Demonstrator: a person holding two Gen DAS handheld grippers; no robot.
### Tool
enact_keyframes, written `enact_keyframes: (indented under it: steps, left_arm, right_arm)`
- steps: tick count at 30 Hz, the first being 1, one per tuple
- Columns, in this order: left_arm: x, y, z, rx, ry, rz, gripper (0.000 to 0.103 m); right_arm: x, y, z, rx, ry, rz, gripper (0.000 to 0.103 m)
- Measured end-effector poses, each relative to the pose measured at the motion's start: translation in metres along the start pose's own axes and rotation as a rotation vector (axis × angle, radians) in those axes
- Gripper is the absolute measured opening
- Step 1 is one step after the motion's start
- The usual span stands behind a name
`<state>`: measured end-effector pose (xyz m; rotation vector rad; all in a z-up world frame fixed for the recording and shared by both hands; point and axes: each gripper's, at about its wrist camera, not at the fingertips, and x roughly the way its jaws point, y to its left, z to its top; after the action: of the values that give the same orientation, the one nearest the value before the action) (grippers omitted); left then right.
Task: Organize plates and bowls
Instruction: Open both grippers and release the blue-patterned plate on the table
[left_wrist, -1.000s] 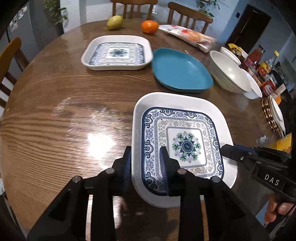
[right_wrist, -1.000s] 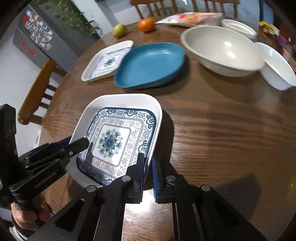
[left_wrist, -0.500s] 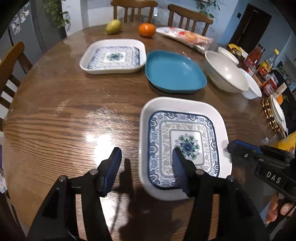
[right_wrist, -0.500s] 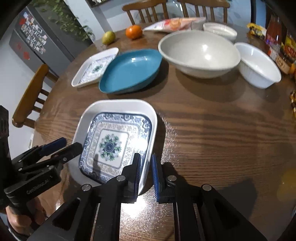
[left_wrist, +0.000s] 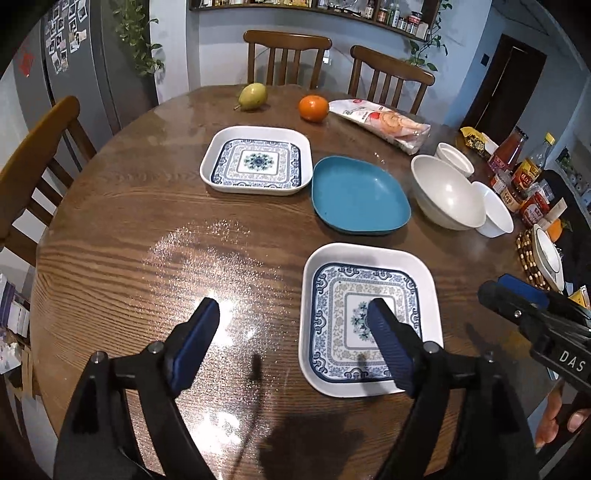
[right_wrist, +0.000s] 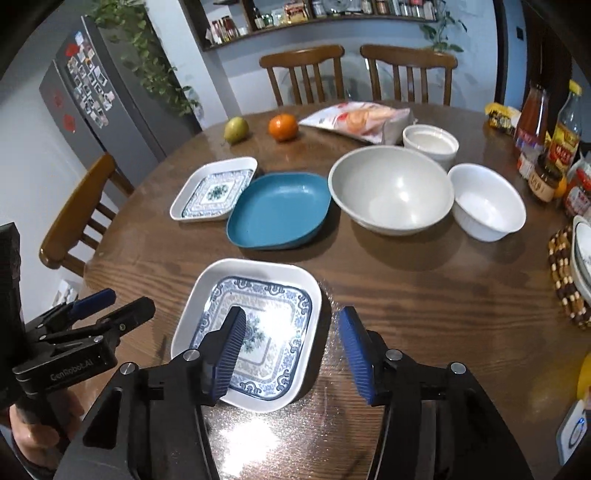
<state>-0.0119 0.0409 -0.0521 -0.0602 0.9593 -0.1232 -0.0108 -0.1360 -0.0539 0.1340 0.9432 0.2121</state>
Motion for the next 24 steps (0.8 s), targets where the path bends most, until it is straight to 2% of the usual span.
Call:
enact_keyframes:
  steps: [11,13,14,15,24]
  left_arm:
    - [-0.001,-0.014,0.003,0.021,0.006,-0.014,0.083]
    - [-0.003,-0.017,0.004,0.027,0.001,-0.007,0.088]
    - [-0.003,-0.018,0.005,0.031,-0.003,-0.002,0.097]
    - [-0.005,-0.02,0.005,0.035,-0.013,0.006,0.103]
    - [-0.02,-0.031,0.008,0.066,-0.066,0.015,0.102]
  right_arm:
    - [-0.026,-0.005,0.001,0.002,-0.064,-0.047,0.058]
    - [-0.029,-0.007,0.001,0.002,-0.072,-0.05,0.058]
    - [-0.031,-0.007,0.0,0.003,-0.076,-0.053,0.058]
    - [-0.032,-0.007,0.001,0.003,-0.078,-0.054,0.058]
    - [-0.046,-0.012,0.0,0.007,-0.114,-0.062,0.058]
